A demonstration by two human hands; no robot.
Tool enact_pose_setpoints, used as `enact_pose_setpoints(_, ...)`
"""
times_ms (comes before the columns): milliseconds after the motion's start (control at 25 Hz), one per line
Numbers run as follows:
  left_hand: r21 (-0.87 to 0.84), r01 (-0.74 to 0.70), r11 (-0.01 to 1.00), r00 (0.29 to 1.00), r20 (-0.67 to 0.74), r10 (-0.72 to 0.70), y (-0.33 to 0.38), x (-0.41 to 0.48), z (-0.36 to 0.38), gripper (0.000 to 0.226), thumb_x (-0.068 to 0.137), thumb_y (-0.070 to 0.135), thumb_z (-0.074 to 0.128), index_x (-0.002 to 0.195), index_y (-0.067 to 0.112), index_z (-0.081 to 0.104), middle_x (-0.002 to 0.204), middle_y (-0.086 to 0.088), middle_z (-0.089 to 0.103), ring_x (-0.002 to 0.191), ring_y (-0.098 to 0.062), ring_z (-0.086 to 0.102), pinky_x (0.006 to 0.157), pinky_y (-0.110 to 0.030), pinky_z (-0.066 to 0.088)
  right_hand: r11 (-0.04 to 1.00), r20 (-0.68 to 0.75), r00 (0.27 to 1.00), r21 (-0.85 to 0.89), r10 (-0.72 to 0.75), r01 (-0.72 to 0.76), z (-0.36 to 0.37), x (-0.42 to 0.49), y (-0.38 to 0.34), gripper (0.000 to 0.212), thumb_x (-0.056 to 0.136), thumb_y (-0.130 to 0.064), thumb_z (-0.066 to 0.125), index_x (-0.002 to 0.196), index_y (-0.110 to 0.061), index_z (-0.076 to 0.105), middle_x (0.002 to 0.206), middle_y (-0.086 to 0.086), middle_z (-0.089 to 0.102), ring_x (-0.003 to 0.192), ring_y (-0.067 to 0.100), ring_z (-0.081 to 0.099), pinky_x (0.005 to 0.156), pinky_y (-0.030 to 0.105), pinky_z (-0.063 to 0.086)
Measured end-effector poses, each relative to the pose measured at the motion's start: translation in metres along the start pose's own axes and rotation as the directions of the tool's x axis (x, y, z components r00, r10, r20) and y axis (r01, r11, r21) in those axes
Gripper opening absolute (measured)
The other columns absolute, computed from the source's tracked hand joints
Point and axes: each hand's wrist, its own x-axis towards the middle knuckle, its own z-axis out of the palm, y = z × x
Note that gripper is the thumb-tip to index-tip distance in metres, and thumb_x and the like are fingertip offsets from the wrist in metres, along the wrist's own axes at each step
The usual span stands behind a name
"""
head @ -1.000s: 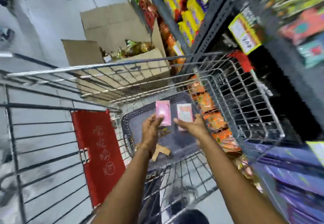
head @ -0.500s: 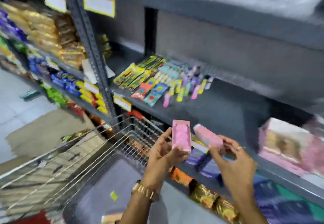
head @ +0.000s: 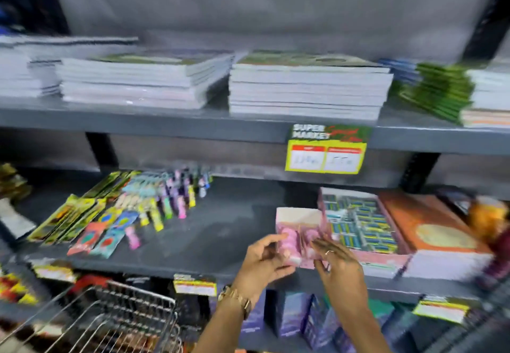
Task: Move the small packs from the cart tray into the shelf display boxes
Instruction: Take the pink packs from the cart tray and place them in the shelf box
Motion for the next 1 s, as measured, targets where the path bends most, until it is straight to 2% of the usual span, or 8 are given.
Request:
enact_pose_setpoints(160,0.144,0.054,0.988,0.998,0.004,-0.055,0.002,0.036,0.011,0.039,0.086,-0.02,0.049,0.112,0.01,0.055,0.098,-0.013,0.048,0.09,-0.027,0.054,0.071,-0.029,0.06,0.992,0.222,0.969,-0.088,0.103,-0.085,0.007,0.016,0.01,0.037,0.071,0.001,0.07,0.104,-0.016,0.074,0.109,0.005,0.075,0.103,0.02,0.07,0.08,0.03,0.06)
enact_pose_setpoints(280,0.427,0.125,0.896,0.989,0.018,-0.146,0.007,0.054,0.002,0.052,0.089,-0.012,0.051,0.129,0.021,0.046,0.11,-0.009,0.048,0.095,-0.027,0.056,0.083,-0.043,0.057,0.958,0.403,0.897,-0.278,0.18,-0.067,0.018,0.024,0.005,0.03,0.09,-0.007,0.047,0.116,-0.016,0.06,0.118,0.006,0.068,0.107,0.023,0.066,0.088,0.034,0.053)
enact_pose_setpoints(360,0.743,0.099,0.662,0.989,0.001,-0.149,0.006,0.06,-0.002,0.057,0.094,0.008,0.051,0.144,0.03,0.032,0.113,-0.011,0.06,0.096,-0.031,0.063,0.084,-0.042,0.057,0.95,0.446,0.873,-0.306,0.196,-0.057,0.026,0.027,0.002,0.037,0.088,0.004,0.044,0.119,-0.011,0.056,0.119,0.01,0.067,0.108,0.026,0.065,0.089,0.037,0.052)
enact_pose_setpoints(440,0.972,0.052,0.228,0.998,-0.042,-0.05,0.003,0.068,-0.004,0.054,0.096,0.029,0.046,0.146,0.035,0.026,0.126,-0.017,0.06,0.109,-0.038,0.061,0.092,-0.041,0.053,0.952,0.439,0.871,-0.292,0.222,-0.095,0.032,0.031,0.004,0.04,0.087,0.009,0.044,0.12,-0.01,0.055,0.119,0.01,0.067,0.109,0.027,0.065,0.09,0.038,0.052)
enact_pose_setpoints(520,0.996,0.035,-0.085,0.999,-0.032,0.038,0.001,0.074,-0.004,0.049,0.097,0.035,0.038,0.145,0.035,0.027,0.129,-0.016,0.058,0.116,-0.038,0.056,0.094,-0.043,0.049,0.951,0.435,0.865,-0.28,0.25,-0.134,0.036,0.036,0.005,0.037,0.087,0.008,0.048,0.12,-0.009,0.054,0.119,0.01,0.067,0.107,0.027,0.067,0.089,0.037,0.054)
enact_pose_setpoints(600,0.975,0.014,-0.22,0.997,0.004,0.083,-0.001,0.078,0.0,0.047,0.098,0.029,0.036,0.144,0.03,0.029,0.123,-0.016,0.062,0.112,-0.039,0.059,0.089,-0.043,0.05,0.95,0.43,0.864,-0.272,0.262,-0.152,0.039,0.04,0.004,0.035,0.089,0.004,0.05,0.122,-0.008,0.052,0.123,0.011,0.062,0.108,0.027,0.066,0.088,0.036,0.054)
enact_pose_setpoints(760,0.97,0.012,-0.242,0.987,0.027,0.157,-0.01,0.077,0.001,0.048,0.097,0.021,0.037,0.144,0.024,0.028,0.115,-0.019,0.066,0.106,-0.041,0.063,0.082,-0.043,0.051,0.949,0.416,0.868,-0.264,0.271,-0.169,0.043,0.042,-0.001,0.034,0.093,0.002,0.046,0.126,-0.007,0.049,0.132,0.011,0.053,0.113,0.025,0.063,0.09,0.033,0.054)
enact_pose_setpoints(1000,0.997,0.078,-0.005,0.915,-0.07,0.397,-0.016,0.031,-0.046,0.075,0.092,0.056,0.038,0.151,0.025,0.004,0.098,-0.017,0.072,0.088,-0.038,0.068,0.068,-0.041,0.051,0.993,0.328,0.943,-0.119,0.064,-0.026,0.048,0.029,-0.041,0.05,0.079,0.004,0.056,0.127,-0.01,0.056,0.138,0.011,0.049,0.131,0.03,0.041,0.113,0.036,0.035)
